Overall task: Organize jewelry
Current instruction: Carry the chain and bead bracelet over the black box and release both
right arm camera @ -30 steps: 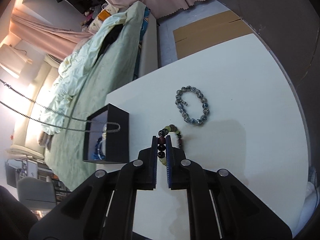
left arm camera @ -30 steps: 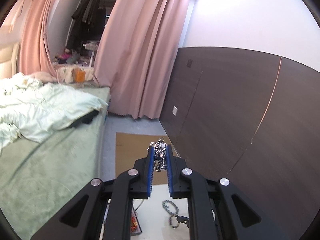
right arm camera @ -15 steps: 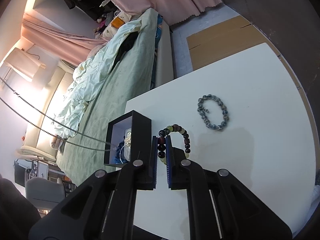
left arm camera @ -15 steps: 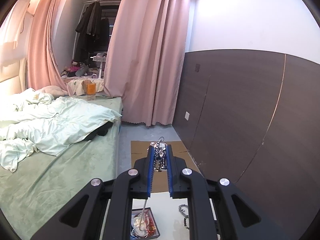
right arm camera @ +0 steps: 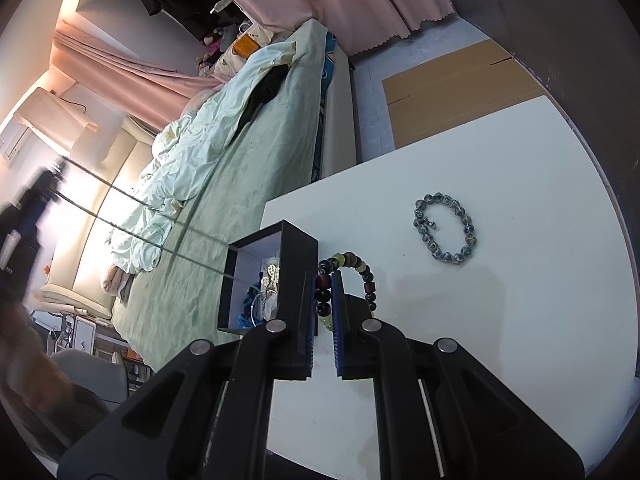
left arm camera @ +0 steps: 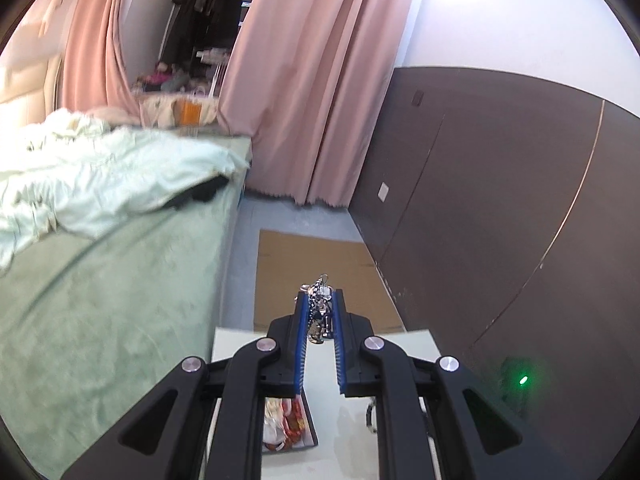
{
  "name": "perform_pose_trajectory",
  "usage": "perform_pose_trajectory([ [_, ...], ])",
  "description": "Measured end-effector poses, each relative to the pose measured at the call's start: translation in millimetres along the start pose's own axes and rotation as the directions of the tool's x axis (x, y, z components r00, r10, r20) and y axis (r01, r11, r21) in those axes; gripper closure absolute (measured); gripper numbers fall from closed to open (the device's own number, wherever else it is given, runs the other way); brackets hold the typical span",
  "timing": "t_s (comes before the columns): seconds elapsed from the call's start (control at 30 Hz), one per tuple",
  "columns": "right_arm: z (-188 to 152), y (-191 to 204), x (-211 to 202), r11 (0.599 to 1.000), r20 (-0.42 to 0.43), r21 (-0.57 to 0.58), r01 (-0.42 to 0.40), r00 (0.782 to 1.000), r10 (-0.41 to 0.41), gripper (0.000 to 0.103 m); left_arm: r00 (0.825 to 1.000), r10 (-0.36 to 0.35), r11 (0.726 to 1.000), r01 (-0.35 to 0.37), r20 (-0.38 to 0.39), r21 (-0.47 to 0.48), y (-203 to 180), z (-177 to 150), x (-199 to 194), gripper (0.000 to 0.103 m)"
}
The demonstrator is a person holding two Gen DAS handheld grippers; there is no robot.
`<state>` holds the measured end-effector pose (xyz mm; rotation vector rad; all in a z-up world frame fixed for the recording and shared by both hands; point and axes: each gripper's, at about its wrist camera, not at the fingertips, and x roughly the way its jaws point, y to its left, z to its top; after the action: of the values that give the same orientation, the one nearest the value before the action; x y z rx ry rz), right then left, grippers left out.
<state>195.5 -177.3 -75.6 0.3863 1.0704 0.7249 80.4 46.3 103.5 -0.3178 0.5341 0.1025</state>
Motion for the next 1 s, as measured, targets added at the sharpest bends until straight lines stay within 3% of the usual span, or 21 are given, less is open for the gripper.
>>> perform_pose_trajectory([
  [0.27, 4, 6, -4, 0.999, 0.056, 0.01, -0.038, 0.998, 0.037, 0.094, 0.994, -0.024, 0.998, 0.017, -0.109, -0.066, 25, -55, 49, 0.096],
  [0.47, 6, 15, -1, 0.997, 0.076, 0.01, -0.073, 0.994, 0.072, 0.094, 0.987, -0.052, 0.996, 0.04, -0.15, -0.081, 37, -72, 65, 0.095],
  [0.5, 6, 17, 0, 0.997, 0.075, 0.007, -0.077, 0.994, 0.076, 0.094, 0.987, -0.05, 0.995, 0.036, -0.154, -0.091, 42, -73, 66, 0.091],
  [0.57, 5, 23, 4, 0.996, 0.074, -0.006, -0.091, 0.993, 0.091, 0.094, 0.987, -0.041, 0.993, 0.024, -0.156, -0.113, 50, -73, 66, 0.055],
  [0.6, 5, 25, 5, 0.995, 0.075, -0.011, -0.095, 0.993, 0.095, 0.094, 0.989, -0.035, 0.992, 0.016, -0.145, -0.126, 55, -73, 64, 0.021],
  [0.63, 4, 29, 7, 0.995, 0.075, -0.018, -0.103, 0.992, 0.104, 0.094, 0.994, -0.031, 0.99, 0.017, -0.104, -0.138, 61, -72, 58, 0.009],
  [0.7, 3, 34, 11, 0.992, 0.068, -0.024, -0.123, 0.99, 0.124, 0.094, 0.998, -0.015, 0.991, 0.005, -0.068, -0.136, 68, -70, 51, 0.008],
  [1.0, -3, 64, 33, 0.976, 0.047, -0.061, -0.21, 0.976, 0.213, 0.094, 0.995, 0.05, 0.979, -0.066, -0.089, -0.195, 102, -64, 50, 0.008],
])
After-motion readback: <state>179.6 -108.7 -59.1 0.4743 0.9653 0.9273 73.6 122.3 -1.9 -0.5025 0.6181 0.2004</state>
